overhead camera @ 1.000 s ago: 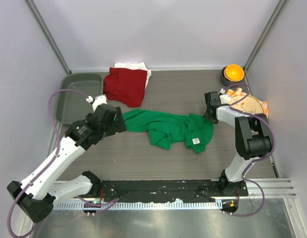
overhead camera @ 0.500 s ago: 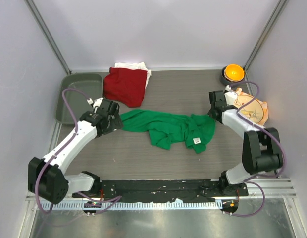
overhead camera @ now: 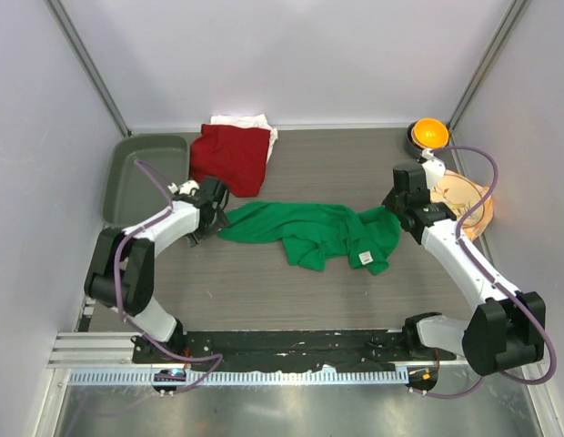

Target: Fold and stack the t-shirts

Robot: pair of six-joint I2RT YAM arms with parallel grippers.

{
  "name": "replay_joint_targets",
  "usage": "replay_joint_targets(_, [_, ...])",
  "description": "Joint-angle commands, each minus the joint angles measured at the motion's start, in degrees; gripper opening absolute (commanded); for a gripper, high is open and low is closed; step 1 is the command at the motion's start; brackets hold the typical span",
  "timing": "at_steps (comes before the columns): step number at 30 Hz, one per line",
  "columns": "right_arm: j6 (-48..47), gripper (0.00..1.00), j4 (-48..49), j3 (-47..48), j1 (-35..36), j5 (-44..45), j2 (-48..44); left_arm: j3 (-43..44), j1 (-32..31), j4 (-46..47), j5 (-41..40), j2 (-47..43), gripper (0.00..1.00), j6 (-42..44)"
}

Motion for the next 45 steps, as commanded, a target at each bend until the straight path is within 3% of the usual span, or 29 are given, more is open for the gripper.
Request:
replay_joint_targets(1, [-2.0,0.01,-2.7,1.6,1.8,-2.3,-4.4,4.2,0.6,5.1,-0.6,5.8,0.76,-2.9])
replay_joint_targets(6, [-3.1,0.01,-5.4,2.7,3.1,-1.6,-10.1,5.2,0.5,6.8,0.2,9.4,0.59,-4.2])
replay_joint_targets(11, [-4.3,0.01,-8.6,5.2,3.2,-1.7,-13.1,5.9,0.5,7.6,-1.6,12.5,0.50,-4.4])
replay_joint_targets(13, [-4.6,0.01,-9.3,5.3,3.2,-1.3,-14.1,6.4,0.5,7.7,-2.1,13.1,0.38,-4.3])
replay_joint_targets(14, [-4.7,0.01,-9.5,5.3,3.2,-1.1,-14.5,6.5,0.5,7.8,-2.4,13.4,0.25,-4.2])
replay_joint_targets(17, [-5.0,0.01,-10.5,5.6,3.2,-0.5,-15.4,6.1,0.5,7.6,-2.6,13.3,0.00,-4.3])
replay_joint_targets(24, [-5.0,0.01,-12.6,7.9,3.2,0.6,-17.1,-5.3,-1.0,7.5,-2.1,0.4,0.00,-6.7])
replay_joint_targets(31, [-4.7,0.01,-13.9,10.2,3.2,0.0,-19.0,-14.6,-3.6,-0.8,-3.9,-31.6,0.00,-9.2])
replay_joint_targets(35, [-4.6,0.01,-15.3,12.2,3.4,-0.9,-19.0,-16.1,-4.0,-8.0,-2.9,-44.4,0.00,-10.3])
replay_joint_targets(41, [-4.5,0.01,-15.9,12.9,3.5,-0.3,-20.4,-16.3,-4.5,-14.1,-2.2,-52.7,0.00,-9.7])
replay_joint_targets(45, [-4.6,0.01,-17.3,14.0,3.4,0.7,-21.7,-17.7,-5.6,-13.8,3.1,-57.3,0.00,-9.8])
